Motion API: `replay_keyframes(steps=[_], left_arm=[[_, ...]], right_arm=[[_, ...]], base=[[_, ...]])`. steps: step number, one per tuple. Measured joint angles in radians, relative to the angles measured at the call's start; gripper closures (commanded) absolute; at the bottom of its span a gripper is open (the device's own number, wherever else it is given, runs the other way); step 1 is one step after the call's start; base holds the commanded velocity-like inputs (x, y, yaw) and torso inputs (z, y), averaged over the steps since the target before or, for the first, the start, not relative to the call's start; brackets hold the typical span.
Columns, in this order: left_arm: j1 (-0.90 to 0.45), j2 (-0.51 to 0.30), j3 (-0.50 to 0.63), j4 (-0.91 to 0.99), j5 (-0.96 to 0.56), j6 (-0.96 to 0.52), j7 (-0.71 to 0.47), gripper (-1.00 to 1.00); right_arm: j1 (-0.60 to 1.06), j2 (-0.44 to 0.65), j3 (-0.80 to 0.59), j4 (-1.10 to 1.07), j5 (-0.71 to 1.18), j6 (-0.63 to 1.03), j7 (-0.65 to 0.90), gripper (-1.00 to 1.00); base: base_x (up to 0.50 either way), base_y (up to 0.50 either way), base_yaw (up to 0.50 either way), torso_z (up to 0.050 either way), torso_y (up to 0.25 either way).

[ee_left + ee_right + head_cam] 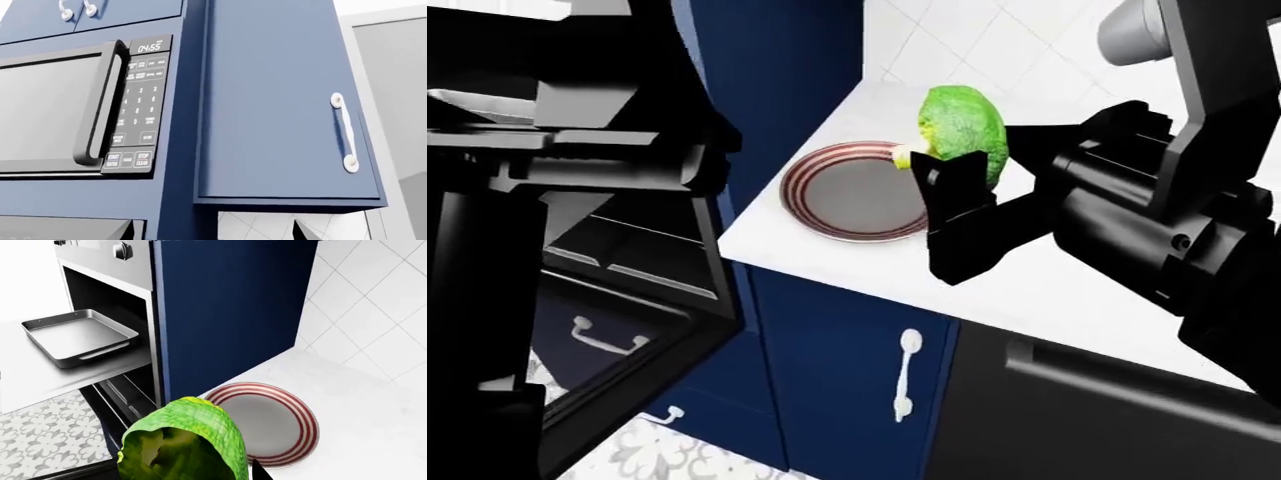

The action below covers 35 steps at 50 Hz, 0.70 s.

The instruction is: Pick the broccoli from the top rack in the oven and place it on the plate on the counter.

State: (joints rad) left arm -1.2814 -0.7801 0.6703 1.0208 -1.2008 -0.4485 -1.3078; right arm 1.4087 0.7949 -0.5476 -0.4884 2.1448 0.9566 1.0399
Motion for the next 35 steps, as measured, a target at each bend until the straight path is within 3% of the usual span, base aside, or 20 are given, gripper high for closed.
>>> replay_keyframes(steps=[16,35], left_arm=[[-0.005,-0.001,0.01,-0.002,0.001,0.008,0.0,-1.0],[-0.013,-0.003,0.021,-0.002,0.001,0.015,-0.003,-1.0]], right_arm=[[-0.005,0.004,-0.008,-0.006,-0.008,0.003,-0.004,1.0],[-0.006,0.008,-0.009,-0.017,-0.017,0.004,-0.02,1.0]], base=[[0.51,-0.19,0.0,0.0,0.001],[0.47,0.16,0.0,0.0,0.002]])
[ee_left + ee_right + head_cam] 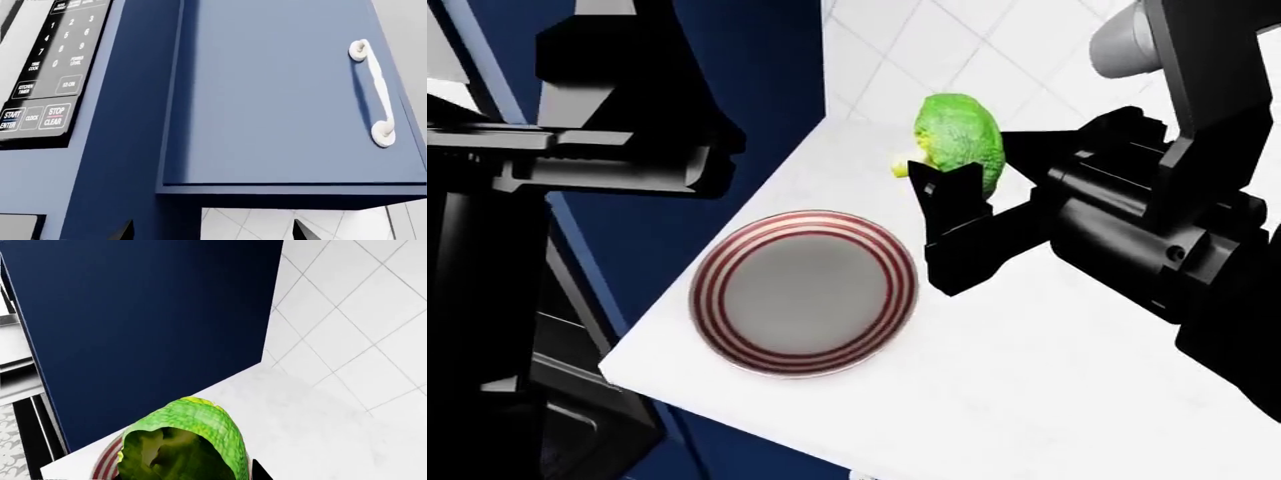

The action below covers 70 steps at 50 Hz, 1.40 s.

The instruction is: Pick the broccoli from the top rack in the oven and place it on the plate on the counter.

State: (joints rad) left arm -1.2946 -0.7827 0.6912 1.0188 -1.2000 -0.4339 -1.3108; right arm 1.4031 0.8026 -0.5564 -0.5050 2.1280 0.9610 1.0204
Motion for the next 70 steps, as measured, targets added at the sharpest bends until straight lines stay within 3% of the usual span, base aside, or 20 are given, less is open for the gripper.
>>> replay_keyframes(steps=[8,28,45,70], left_arm=[[0.0,0.0,0.005,-0.001,0.004,0.003,0.0,-1.0],[-0.003,0.001,0.017,-0.001,0.009,0.011,-0.004,-1.0],[-0.031,0.0,0.023,0.005,-0.015,0.012,-0.021,-1.0],[-0.054,-0.002,0.042,0.007,-0.025,0.018,-0.036,-1.0]], right_arm=[[-0.004,0.003,0.003,-0.003,-0.006,-0.005,-0.006,1.0],[-0.024,-0.013,-0.014,-0.013,-0.021,-0.005,-0.016,1.0],[-0.019,-0.144,-0.074,0.054,-0.114,0.024,-0.106,1.0],[-0.04,-0.299,-0.145,0.23,-0.392,0.02,-0.352,1.0]], base=[[0.47,0.17,0.0,0.0,0.001],[0.0,0.0,0.0,0.0,0.001],[0.0,0.0,0.0,0.0,0.001],[0.0,0.0,0.0,0.0,0.0]])
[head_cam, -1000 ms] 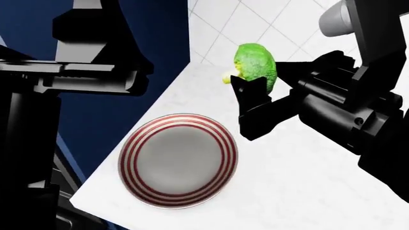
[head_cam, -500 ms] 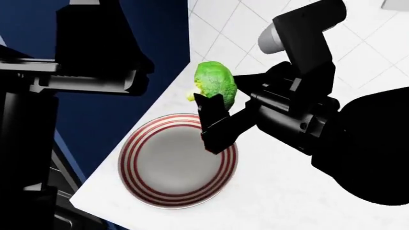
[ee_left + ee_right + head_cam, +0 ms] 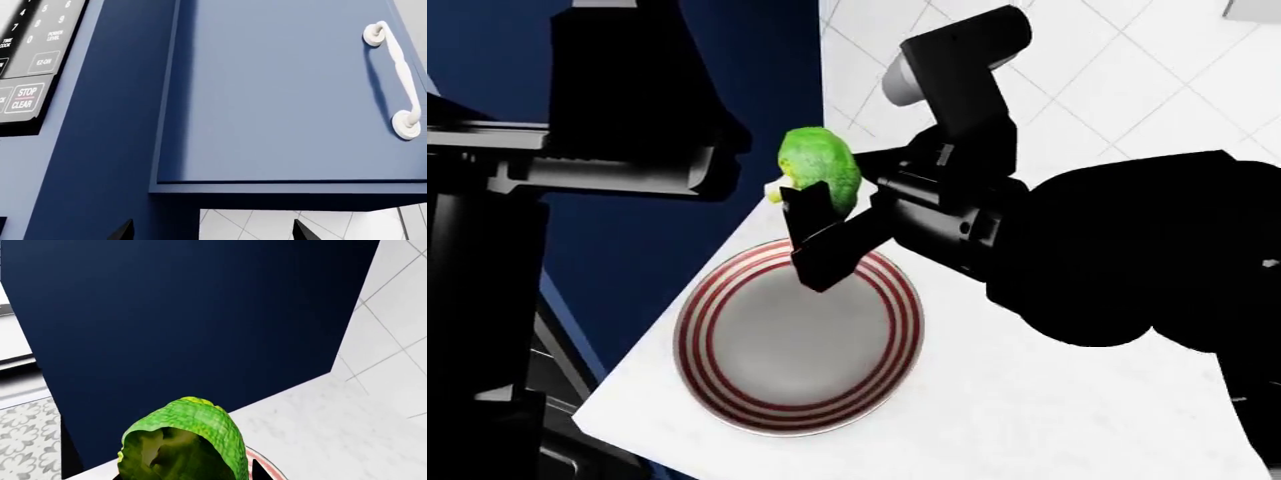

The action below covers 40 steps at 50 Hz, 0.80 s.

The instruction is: Pick the broccoli from the top rack in the oven and place it on the plate on the counter.

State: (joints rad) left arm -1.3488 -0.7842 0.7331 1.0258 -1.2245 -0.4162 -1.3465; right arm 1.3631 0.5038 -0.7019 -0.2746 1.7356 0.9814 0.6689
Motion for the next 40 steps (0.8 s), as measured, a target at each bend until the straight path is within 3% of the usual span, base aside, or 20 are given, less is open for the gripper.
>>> replay_keyframes(steps=[40], left_arm=[[-0.055,-0.009,0.028,0.002,-0.03,0.01,-0.027,-1.0]], right_arm=[[-0.051,-0.103,-0.109,0.202,-0.25,-0.057,-0.191,1.0]], base=[[0.0,0.0,0.0,0.0,0.0]])
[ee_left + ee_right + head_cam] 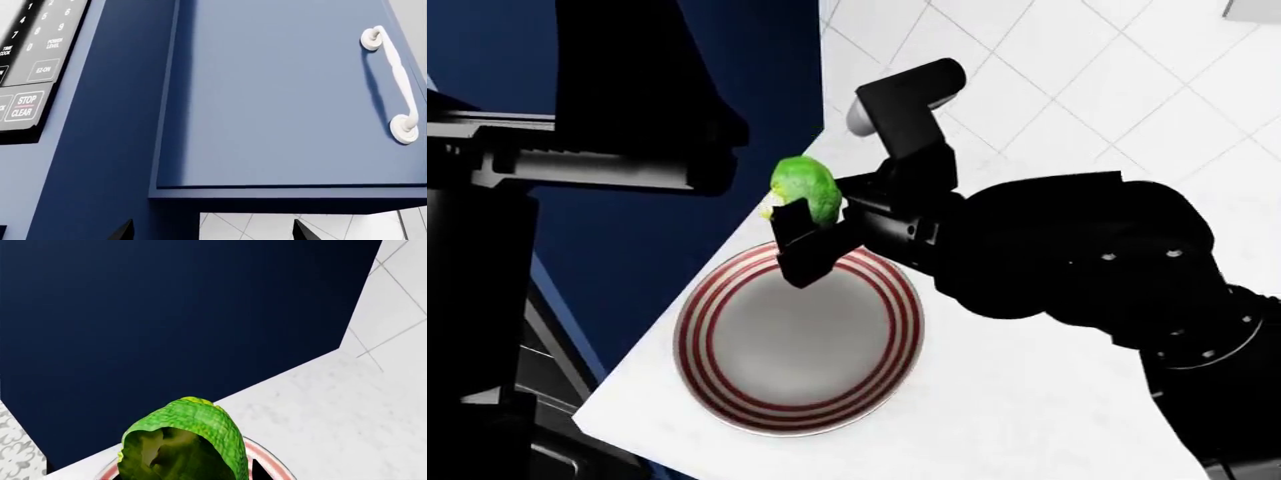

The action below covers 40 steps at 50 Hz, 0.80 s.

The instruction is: Pick the broccoli from the top rack in the oven and place it on the plate on the counter.

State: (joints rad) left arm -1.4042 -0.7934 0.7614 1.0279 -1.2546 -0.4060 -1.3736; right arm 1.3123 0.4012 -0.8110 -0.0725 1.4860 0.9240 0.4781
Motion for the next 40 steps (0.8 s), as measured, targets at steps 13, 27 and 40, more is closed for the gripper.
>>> replay_keyframes(steps=[13,27,40], left_arm=[[-0.009,-0.004,0.009,0.001,-0.002,0.005,-0.006,-1.0],[-0.01,-0.008,0.02,0.002,0.004,0.016,-0.008,-1.0],[-0.015,-0.012,0.031,0.002,0.006,0.023,-0.012,-1.0]], right_arm=[[-0.017,-0.004,-0.018,0.006,-0.016,-0.004,-0.013,1.0],[-0.035,-0.001,-0.036,0.012,-0.032,-0.008,-0.026,1.0],[-0.053,0.0,-0.052,0.011,-0.043,-0.011,-0.032,1.0]], base=[[0.0,0.0,0.0,0.0,0.0],[0.0,0.0,0.0,0.0,0.001],[0.0,0.0,0.0,0.0,0.0]])
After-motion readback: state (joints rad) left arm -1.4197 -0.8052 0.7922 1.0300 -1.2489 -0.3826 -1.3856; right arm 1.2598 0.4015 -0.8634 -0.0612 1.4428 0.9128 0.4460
